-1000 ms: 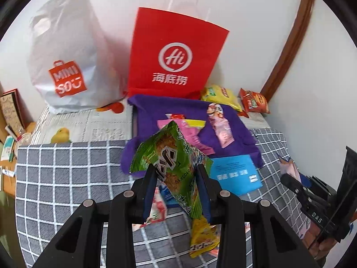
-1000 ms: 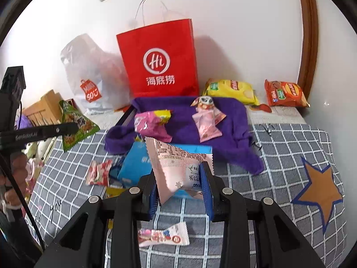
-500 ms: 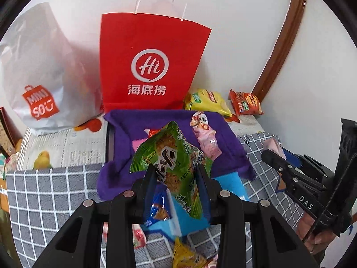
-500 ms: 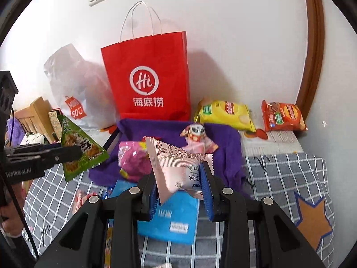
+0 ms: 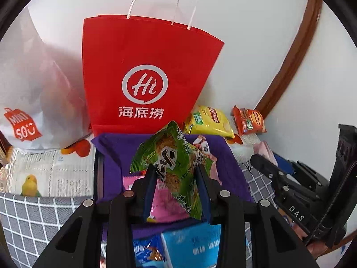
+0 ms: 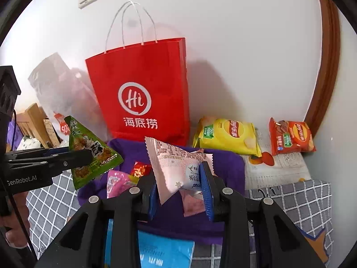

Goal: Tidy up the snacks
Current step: 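Lift and carry the green bag and pink-white packet over the purple towel, then open right tool to drop the pink-white packet onto the towel, then open left tool to drop the green snack bag onto the towel, then move both tools away from the towel toward the snacks on the bed, then grasp red-white candy stick packet with right tool while left tool grasps strawberry bag, then lift and carry the strawberry bag and candy stick packet toward the towel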

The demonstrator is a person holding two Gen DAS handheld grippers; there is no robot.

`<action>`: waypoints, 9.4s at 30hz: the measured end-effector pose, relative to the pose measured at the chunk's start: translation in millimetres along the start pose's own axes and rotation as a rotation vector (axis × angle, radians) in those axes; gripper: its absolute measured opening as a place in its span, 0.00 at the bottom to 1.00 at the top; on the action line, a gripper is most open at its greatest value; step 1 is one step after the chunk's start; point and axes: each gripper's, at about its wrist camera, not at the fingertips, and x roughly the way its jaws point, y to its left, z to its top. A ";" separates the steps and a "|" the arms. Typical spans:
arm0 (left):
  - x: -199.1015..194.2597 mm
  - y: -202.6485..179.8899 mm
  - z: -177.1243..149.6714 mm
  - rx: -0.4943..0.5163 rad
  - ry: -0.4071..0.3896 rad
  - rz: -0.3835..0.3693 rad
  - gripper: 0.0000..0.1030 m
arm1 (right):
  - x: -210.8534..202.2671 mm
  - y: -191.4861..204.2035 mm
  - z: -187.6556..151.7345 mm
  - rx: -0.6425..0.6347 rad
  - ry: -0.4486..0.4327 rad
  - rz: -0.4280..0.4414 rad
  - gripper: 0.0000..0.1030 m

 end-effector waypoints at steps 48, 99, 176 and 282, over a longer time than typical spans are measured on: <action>64.1 27.1 3.3 -0.047 0.126 0.015 0.33 | 96.3 -18.0 -11.8 -0.058 0.234 -0.071 0.33; 78.5 14.4 -1.7 -0.022 0.165 -0.012 0.53 | 51.1 -9.2 10.2 -0.058 0.165 -0.055 0.66; -70.1 24.2 -84.6 -0.015 0.049 0.117 0.66 | -91.8 31.3 -135.9 0.045 0.133 0.065 0.69; -73.4 3.4 -149.0 0.022 0.069 0.007 0.53 | -98.2 6.6 -163.3 0.052 0.096 -0.011 0.20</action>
